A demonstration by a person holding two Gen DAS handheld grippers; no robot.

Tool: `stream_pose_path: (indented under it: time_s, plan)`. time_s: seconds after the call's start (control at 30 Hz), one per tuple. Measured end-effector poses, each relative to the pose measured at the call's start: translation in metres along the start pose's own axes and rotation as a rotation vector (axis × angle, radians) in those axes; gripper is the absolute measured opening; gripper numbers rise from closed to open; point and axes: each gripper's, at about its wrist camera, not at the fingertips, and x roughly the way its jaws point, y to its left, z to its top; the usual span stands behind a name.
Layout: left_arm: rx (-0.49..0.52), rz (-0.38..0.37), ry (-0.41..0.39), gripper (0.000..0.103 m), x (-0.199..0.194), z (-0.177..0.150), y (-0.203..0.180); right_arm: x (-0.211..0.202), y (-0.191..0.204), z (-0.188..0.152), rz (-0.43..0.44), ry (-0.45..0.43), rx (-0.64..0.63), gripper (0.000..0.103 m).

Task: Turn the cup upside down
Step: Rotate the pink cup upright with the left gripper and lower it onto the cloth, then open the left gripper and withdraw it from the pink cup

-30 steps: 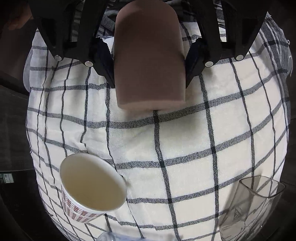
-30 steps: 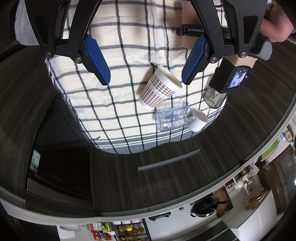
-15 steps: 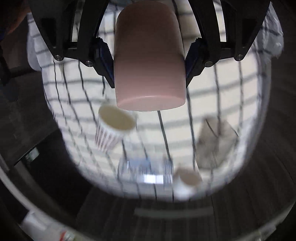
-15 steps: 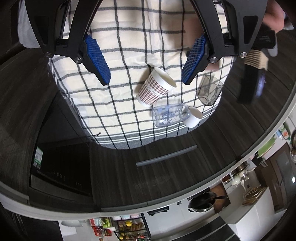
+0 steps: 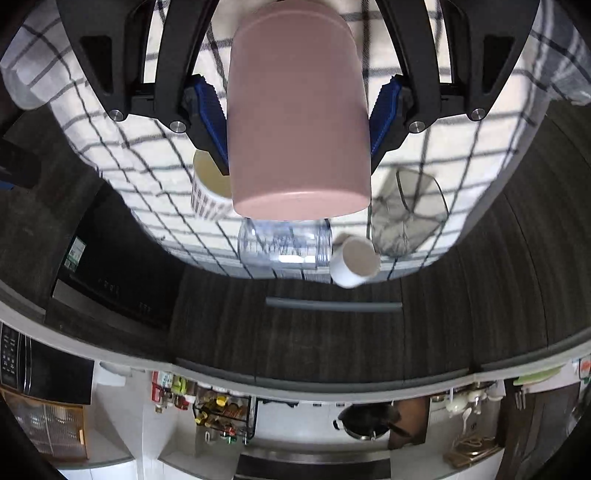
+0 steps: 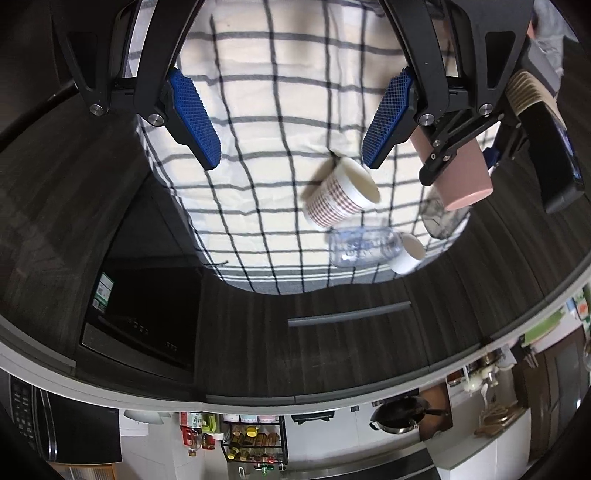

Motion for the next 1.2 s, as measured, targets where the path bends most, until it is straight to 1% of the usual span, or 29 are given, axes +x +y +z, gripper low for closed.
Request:
stream_pose_path:
  time_s: [0.13, 0.2, 0.5, 0.57, 0.67, 0.73, 0.97, 1.2]
  plan:
    - [0.028, 0.005, 0.054, 0.067, -0.005, -0.015, -0.003, 0.001, -0.002, -0.006, -0.012, 0.021, -0.004, 0.079]
    - [0.039, 0.010, 0.061, 0.068, -0.010, -0.021, -0.005, 0.000, -0.003, -0.007, -0.017, 0.024, -0.003, 0.079]
    - [0.012, -0.009, 0.129, 0.068, -0.022, -0.032, -0.001, -0.003, -0.006, -0.013, -0.017, 0.042, 0.010, 0.079]
    - [0.002, -0.014, 0.136, 0.073, -0.023, -0.032, -0.001, -0.004, -0.006, -0.014, -0.018, 0.044, 0.007, 0.079]
    - [0.000, -0.017, 0.129, 0.079, -0.027, -0.031, -0.001, -0.006, -0.005, -0.016, -0.017, 0.043, 0.007, 0.079]
    - [0.002, -0.025, 0.119, 0.081, -0.032, -0.029, -0.001, -0.009, -0.004, -0.016, -0.015, 0.039, 0.009, 0.079]
    - [-0.001, -0.039, 0.090, 0.082, -0.051, -0.017, -0.001, -0.029, -0.001, -0.012, -0.007, 0.001, 0.006, 0.079]
    - [-0.042, -0.031, 0.063, 0.082, -0.084, -0.002, 0.011, -0.052, 0.009, -0.010, 0.016, -0.042, -0.003, 0.079]
